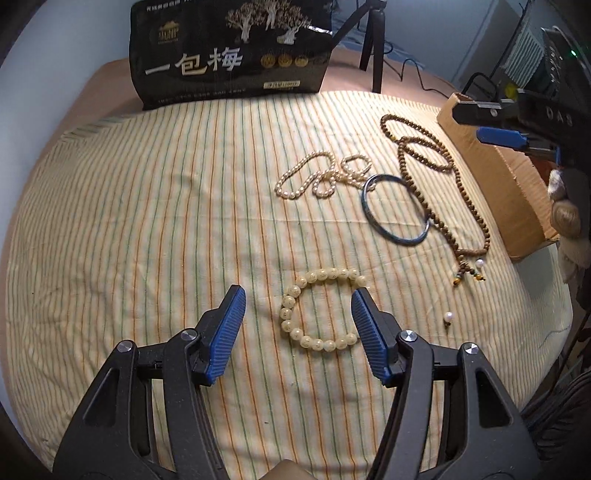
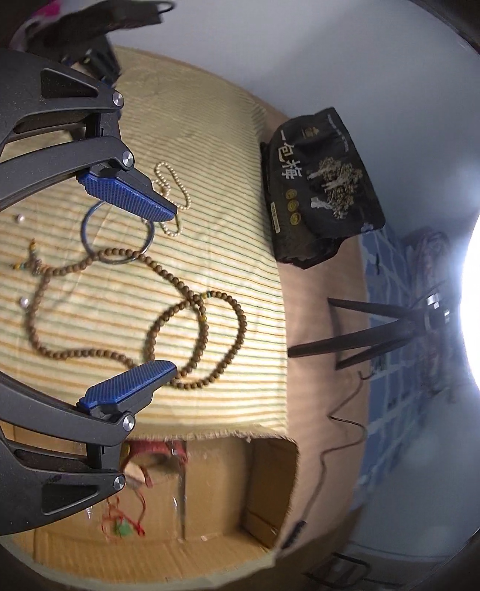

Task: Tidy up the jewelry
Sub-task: 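Move both tools back to the cream bead bracelet and wooden mala, then grasp the cream bead bracelet with the left tool while the right tool grasps the wooden mala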

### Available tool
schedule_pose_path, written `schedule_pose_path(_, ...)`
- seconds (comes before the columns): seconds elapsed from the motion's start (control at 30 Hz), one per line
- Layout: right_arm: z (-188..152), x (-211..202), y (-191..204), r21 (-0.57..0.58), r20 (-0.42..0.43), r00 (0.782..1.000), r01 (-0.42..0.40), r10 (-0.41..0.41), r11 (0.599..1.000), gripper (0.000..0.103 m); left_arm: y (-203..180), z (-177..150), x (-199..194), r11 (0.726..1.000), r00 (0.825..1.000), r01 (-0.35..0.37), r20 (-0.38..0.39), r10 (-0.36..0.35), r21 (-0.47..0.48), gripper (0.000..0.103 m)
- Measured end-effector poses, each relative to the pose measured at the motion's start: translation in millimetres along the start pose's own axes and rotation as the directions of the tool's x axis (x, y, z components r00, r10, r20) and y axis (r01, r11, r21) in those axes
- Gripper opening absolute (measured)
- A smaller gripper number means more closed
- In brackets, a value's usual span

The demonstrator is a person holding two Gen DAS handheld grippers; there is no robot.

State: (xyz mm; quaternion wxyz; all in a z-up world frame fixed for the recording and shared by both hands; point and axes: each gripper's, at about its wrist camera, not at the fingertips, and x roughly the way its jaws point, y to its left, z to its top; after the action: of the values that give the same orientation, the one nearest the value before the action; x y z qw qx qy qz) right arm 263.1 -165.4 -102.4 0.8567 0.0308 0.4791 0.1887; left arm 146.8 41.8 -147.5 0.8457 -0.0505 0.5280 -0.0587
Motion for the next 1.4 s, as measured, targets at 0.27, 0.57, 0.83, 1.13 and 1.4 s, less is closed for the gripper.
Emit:
schedule_pose_path(0.27,12.1,40.1,-0.2,0.034,-0.071,0.997,0.016,-0.014,0.999,0.077,5.5,-0.5,14.5,0.999,0.999,0.030,-0.027,-0.031,-0.011,0.052)
schedule_pose_path(0.57,13.6,75.0,4.1,0.002,-0.141,0.989,0.054,-0.053,0.999,0.077,10.1,0.8,23.7,0.998,0.998,0.062,-0.029,-0.063,-0.023,0.050)
schedule_pose_path(0.83,13.6,98.8,6.4,-0.028,-0.183,0.977,0.102,-0.105,0.994,0.058,3.5,-0.2,28.4,0.999,0.999,0.029,-0.021,-0.029,0.026,0.050)
schedule_pose_path(1.13,9.2,101.0,9.3,-0.101,-0.184,0.967,0.160,-0.176,0.982,0.038,0.9,-2.6,27.0,0.999,1.000,0.015,-0.020,-0.014,0.049,0.051)
schedule_pose_path(1.4,6.1,101.0,15.6,-0.136,-0.174,0.968,0.156,-0.179,0.978,0.008,4.4,1.3,26.6,1.000,1.000,0.007,-0.002,-0.007,0.021,0.020)
